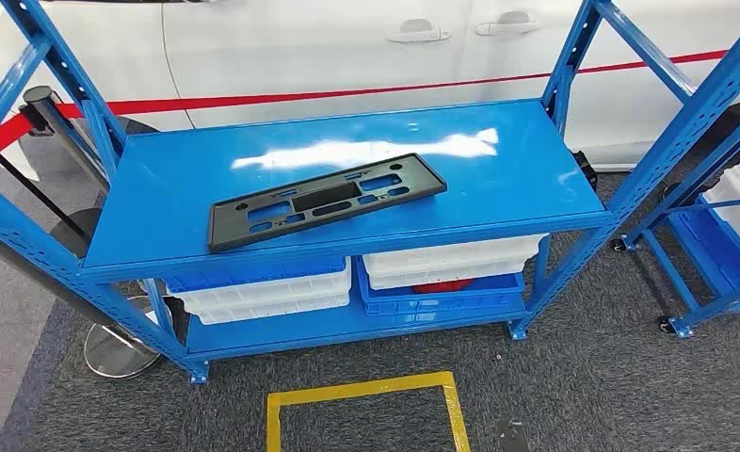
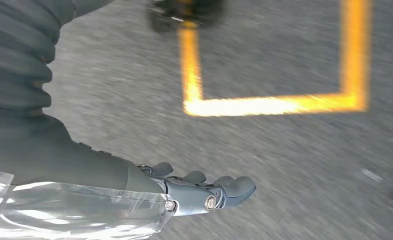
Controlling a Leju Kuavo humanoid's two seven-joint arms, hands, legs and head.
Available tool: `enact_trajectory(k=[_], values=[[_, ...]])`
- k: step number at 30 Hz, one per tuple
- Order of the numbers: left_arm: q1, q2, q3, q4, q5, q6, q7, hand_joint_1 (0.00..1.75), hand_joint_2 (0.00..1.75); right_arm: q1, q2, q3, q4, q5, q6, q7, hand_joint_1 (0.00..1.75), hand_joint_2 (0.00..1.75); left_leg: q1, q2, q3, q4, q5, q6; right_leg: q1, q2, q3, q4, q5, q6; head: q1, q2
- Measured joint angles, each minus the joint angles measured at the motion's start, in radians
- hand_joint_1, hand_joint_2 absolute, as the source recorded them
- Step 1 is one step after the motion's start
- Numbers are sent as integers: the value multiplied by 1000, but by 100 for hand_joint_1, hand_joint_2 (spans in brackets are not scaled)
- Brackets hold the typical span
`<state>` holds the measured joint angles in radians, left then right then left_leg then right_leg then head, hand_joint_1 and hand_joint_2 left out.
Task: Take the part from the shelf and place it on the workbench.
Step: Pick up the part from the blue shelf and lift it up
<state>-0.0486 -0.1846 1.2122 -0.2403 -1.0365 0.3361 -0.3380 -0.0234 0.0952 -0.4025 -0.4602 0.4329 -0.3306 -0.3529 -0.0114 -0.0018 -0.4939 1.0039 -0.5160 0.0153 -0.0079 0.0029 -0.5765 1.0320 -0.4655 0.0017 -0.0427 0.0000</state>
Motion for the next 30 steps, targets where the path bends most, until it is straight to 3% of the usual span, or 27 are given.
enact_trajectory(k=[18,30], values=[[-11,0,78,14,-82,-11,-69,0,0,89,-64,57,-617,-173,11,-146,0,175,-1,0,0,0,0,0,-1,0,0,0,1,1,0,0],[-17,-5,86,24,-147,-39,-114,0,0,33,-171,261,-983,-162,30,-205,0,175,-4,0,-1,2,1,2,-5,0,0,0,4,5,0,0]])
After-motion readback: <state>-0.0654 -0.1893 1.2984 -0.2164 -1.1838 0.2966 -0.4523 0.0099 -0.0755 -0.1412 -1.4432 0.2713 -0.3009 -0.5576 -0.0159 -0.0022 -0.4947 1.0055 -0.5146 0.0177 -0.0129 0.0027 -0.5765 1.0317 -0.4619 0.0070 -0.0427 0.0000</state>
